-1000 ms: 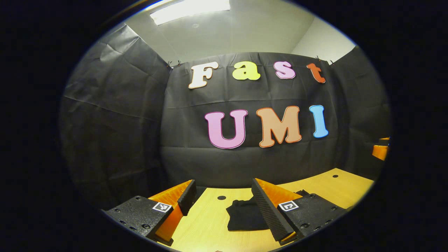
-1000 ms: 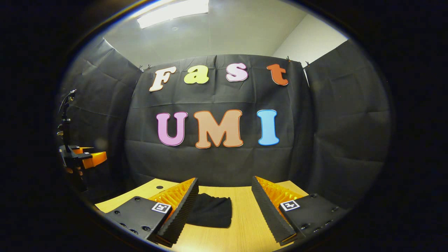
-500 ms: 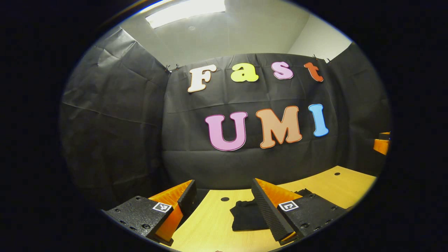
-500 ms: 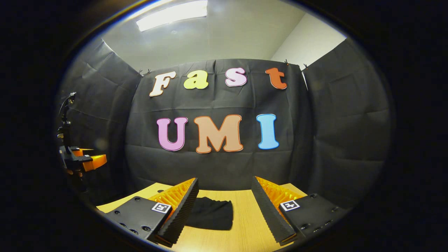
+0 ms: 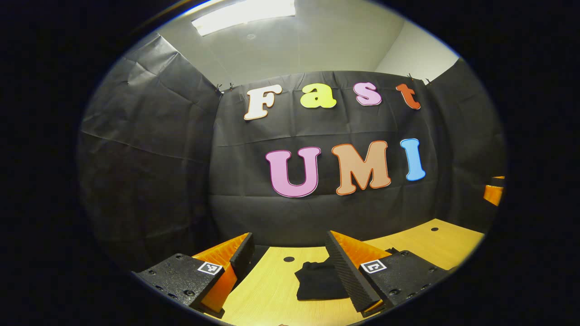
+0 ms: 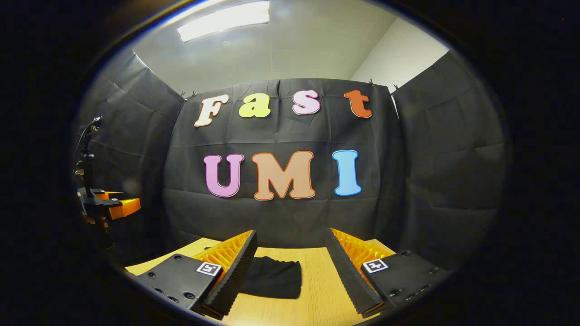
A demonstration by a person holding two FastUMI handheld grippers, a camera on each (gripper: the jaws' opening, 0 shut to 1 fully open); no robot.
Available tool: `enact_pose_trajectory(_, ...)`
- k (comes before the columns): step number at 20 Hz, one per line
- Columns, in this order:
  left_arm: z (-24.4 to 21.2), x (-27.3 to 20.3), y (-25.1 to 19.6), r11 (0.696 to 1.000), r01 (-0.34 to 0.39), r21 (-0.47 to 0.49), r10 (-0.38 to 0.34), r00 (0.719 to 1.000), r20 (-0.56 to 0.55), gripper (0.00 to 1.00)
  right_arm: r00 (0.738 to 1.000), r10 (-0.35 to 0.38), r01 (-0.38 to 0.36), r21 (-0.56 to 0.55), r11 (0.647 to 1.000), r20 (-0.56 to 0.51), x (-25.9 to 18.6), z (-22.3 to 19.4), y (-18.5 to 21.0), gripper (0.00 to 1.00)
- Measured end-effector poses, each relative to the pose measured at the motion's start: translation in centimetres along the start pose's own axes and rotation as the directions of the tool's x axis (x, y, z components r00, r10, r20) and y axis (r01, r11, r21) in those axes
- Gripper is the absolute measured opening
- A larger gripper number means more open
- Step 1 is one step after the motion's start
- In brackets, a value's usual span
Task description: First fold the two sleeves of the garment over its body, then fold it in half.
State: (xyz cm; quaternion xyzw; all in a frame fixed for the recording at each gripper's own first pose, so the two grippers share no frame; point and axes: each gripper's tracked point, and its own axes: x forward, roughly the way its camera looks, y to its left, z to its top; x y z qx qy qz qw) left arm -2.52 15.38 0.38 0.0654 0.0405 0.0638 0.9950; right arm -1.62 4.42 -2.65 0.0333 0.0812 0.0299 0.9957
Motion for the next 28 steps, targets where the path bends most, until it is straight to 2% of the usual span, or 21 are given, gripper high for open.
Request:
enact_pose_trajectory(4, -0.3, -0.5, 0.1, 1.000, 0.000, -0.007, 0.000, 1.000, -0.003, 0.95, 1.000, 0.011, -0.011, -0.008, 1.000, -0.013, -0.4, -0.6, 0.4, 0.97)
enact_pose_trajectory(5, -0.5, -0.6, 0.1, 1.000, -0.002, -0.010, 0.002, 1.000, -0.003, 0.96, 1.000, 0.016, -0.016, -0.011, 1.000, -0.013, -0.6, -0.8, 0.6, 0.94)
enact_pose_trajectory(8, -0.9, -1.2, 0.4, 1.000, -0.009, -0.023, 0.008, 1.000, -0.021, 0.95, 1.000, 0.019, -0.019, -0.016, 1.000, -0.005, -0.8, -0.5, 0.8, 0.96)
enact_pose_trajectory(9, -0.9, -1.3, 0.5, 1.000, -0.006, -0.022, 0.006, 1.000, -0.018, 0.95, 1.000, 0.025, -0.025, -0.014, 1.000, -0.002, -0.9, -0.6, 1.2, 0.94)
enact_pose_trajectory(10, -0.7, -1.3, 0.6, 1.000, -0.010, -0.012, 0.010, 1.000, -0.014, 0.95, 1.000, 0.023, -0.023, -0.013, 1.000, 0.001, -0.9, -0.4, 1.2, 0.96)
enact_pose_trajectory(21, -0.7, -2.1, 1.3, 1.000, -0.019, -0.006, 0.019, 1.000, -0.005, 0.96, 0.998, 0.056, -0.055, -0.014, 0.998, 0.030, -0.8, 0.2, 2.7, 0.97)
enact_pose_trajectory(25, -0.8, -2.4, 1.4, 1.000, -0.021, 0.002, 0.021, 1.000, -0.008, 0.94, 0.996, 0.077, -0.077, -0.016, 0.997, 0.033, -0.6, 0.2, 3.6, 0.97)
enact_pose_trajectory(26, -0.9, -2.4, 1.4, 1.000, -0.019, 0.009, 0.019, 1.000, -0.007, 0.96, 0.996, 0.084, -0.084, -0.012, 0.996, 0.039, -0.6, 0.3, 4.0, 0.96)
enact_pose_trajectory(27, -0.8, -2.6, 1.5, 1.000, -0.020, 0.019, 0.020, 1.000, -0.005, 0.96, 0.995, 0.089, -0.088, -0.011, 0.996, 0.046, -0.5, 0.4, 4.1, 1.00)
enact_pose_trajectory(28, -0.7, -2.6, 1.5, 0.999, -0.020, 0.029, 0.020, 1.000, -0.003, 0.96, 0.994, 0.094, -0.093, -0.014, 0.996, 0.052, -0.4, 0.5, 4.3, 0.97)
